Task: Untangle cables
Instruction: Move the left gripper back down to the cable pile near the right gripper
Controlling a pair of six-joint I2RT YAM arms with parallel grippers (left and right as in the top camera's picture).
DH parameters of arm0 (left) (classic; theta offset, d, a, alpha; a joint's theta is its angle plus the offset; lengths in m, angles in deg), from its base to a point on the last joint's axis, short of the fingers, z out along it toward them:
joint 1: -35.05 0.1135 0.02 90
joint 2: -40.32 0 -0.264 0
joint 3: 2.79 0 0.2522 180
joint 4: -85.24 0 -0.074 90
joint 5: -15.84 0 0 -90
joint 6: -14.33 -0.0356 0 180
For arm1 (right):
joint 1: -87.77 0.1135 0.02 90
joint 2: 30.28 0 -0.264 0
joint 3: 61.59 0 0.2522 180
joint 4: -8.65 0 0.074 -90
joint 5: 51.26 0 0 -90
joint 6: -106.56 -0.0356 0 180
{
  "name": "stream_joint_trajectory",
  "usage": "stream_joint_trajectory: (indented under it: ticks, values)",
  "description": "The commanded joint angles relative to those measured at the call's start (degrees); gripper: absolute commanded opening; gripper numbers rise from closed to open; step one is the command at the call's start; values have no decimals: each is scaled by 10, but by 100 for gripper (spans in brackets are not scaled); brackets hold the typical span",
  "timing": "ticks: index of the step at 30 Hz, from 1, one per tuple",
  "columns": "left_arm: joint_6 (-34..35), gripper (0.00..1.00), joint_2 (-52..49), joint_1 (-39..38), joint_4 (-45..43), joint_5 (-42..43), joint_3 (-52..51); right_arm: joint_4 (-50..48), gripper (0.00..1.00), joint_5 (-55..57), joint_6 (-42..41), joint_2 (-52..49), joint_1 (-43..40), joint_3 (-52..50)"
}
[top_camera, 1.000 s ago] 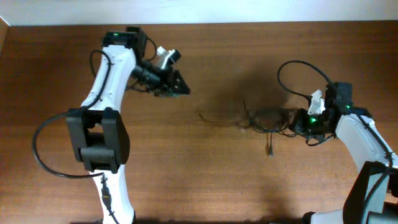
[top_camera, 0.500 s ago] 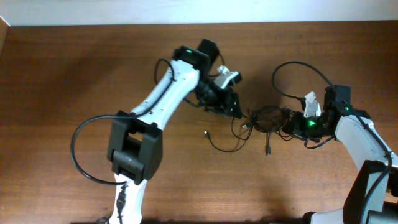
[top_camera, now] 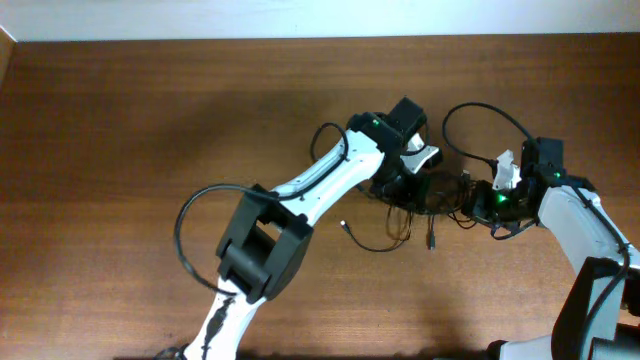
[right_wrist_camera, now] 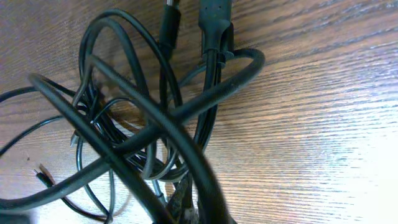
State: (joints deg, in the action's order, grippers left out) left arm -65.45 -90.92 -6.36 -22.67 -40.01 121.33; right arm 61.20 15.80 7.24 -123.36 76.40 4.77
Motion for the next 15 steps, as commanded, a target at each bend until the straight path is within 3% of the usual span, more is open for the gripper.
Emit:
stream_joint_trajectory:
  ticks: [1,3,5,6,10,13,14,15]
  values:
    - [9,38,-30,-1,-7,-45,3,-2,5,6,-6,-3,-2,-3]
    - [9,45,-39,-2,-13,-62,3,-2,5,5,-6,-3,-2,-3]
    - [9,62,-40,-2,-18,-72,3,-2,6,5,-6,-3,-2,-3]
    - [9,63,-40,-2,-20,-72,3,-2,6,5,-6,-3,-2,-3]
    - [9,61,-42,-17,-26,-89,2,-2,6,5,-6,-3,-2,-3]
    - [20,54,-43,-42,-26,-167,2,-2,6,5,-6,-3,-2,-3]
    - [33,49,-45,-47,-26,-190,2,-2,6,5,-6,-3,-2,-3]
    - [35,33,-47,-53,-26,-201,2,-2,6,5,-6,-3,-2,-3]
